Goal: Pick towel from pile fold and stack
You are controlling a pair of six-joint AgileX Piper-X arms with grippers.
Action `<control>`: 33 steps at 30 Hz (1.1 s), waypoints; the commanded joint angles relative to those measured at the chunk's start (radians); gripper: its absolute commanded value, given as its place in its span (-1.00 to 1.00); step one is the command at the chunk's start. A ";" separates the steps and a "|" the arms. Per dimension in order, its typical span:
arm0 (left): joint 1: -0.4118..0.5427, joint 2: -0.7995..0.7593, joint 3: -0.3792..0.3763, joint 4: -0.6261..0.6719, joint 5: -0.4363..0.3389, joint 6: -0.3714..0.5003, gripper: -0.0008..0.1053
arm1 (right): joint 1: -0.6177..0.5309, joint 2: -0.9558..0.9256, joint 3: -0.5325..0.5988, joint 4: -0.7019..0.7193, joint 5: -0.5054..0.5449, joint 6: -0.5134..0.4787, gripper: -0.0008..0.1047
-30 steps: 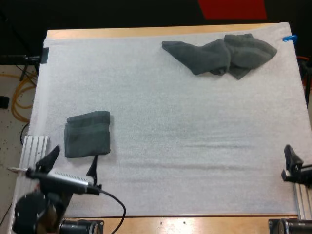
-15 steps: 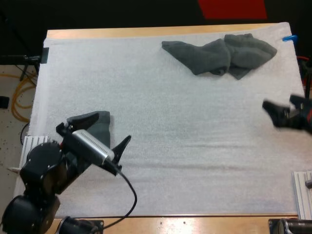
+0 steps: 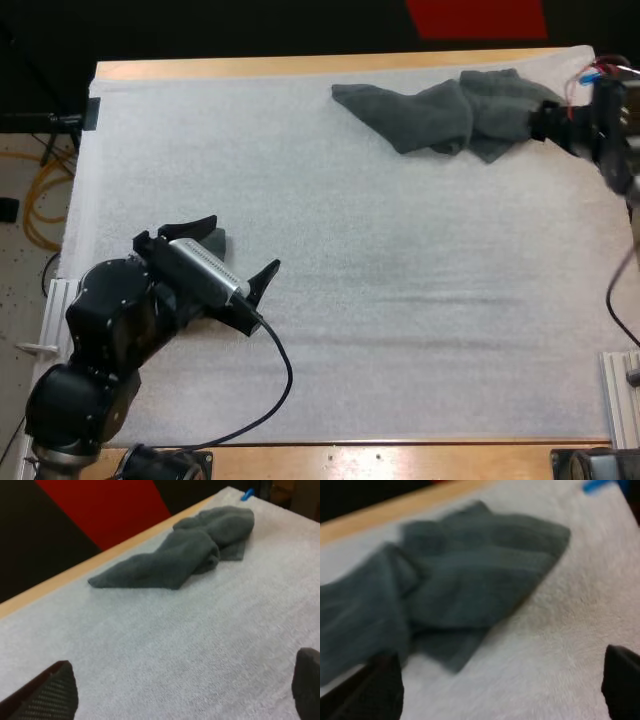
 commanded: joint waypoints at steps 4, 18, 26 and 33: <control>-0.003 0.015 -0.007 -0.015 0.028 -0.001 0.59 | 0.000 0.181 -0.113 -0.015 0.014 0.101 0.50; -0.003 0.030 -0.007 -0.015 0.039 -0.069 0.59 | 0.000 0.456 -0.263 -0.083 -0.046 0.383 0.27; -0.003 0.030 -0.007 -0.015 0.039 -0.069 0.59 | -0.019 0.457 -0.263 -0.098 -0.075 0.392 -0.98; -0.003 0.030 -0.007 -0.015 0.039 -0.069 0.59 | -0.031 0.410 -0.263 -0.097 -0.086 0.369 -0.98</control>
